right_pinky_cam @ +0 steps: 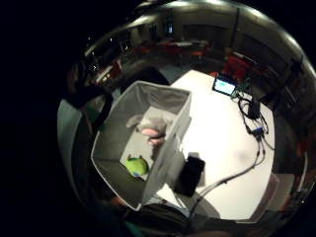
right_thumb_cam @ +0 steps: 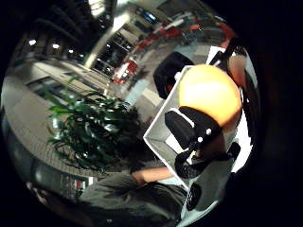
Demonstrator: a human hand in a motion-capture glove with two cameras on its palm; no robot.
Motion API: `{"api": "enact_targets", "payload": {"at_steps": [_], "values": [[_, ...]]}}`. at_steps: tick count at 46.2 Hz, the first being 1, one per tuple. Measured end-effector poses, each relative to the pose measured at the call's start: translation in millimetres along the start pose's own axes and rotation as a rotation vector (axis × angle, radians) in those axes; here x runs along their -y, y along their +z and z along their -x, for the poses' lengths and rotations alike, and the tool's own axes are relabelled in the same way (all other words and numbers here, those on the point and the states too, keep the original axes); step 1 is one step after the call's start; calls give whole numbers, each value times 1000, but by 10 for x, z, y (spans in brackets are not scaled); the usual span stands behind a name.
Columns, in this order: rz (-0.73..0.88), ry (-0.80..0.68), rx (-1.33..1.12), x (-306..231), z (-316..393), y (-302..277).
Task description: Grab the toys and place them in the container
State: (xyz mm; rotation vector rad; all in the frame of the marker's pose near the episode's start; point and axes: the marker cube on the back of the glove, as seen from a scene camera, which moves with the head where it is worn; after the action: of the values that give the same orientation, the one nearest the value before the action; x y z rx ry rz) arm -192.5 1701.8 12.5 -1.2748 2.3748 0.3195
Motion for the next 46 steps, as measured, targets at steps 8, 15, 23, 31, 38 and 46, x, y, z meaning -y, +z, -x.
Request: {"api": "enact_targets", "payload": {"at_steps": [8,15,23,31,38,46], "values": [[58,14,-42,-124,-207,25],[44,-7,-25,-816,-660,-410],[27,64,-121,-1567,-1266,-887],[71,199,-318,-2236,-1770,-1080],[107,266,-336,-2639,-1908,-1059],[122,277,-335,-2847,-1937,-1039]]}}
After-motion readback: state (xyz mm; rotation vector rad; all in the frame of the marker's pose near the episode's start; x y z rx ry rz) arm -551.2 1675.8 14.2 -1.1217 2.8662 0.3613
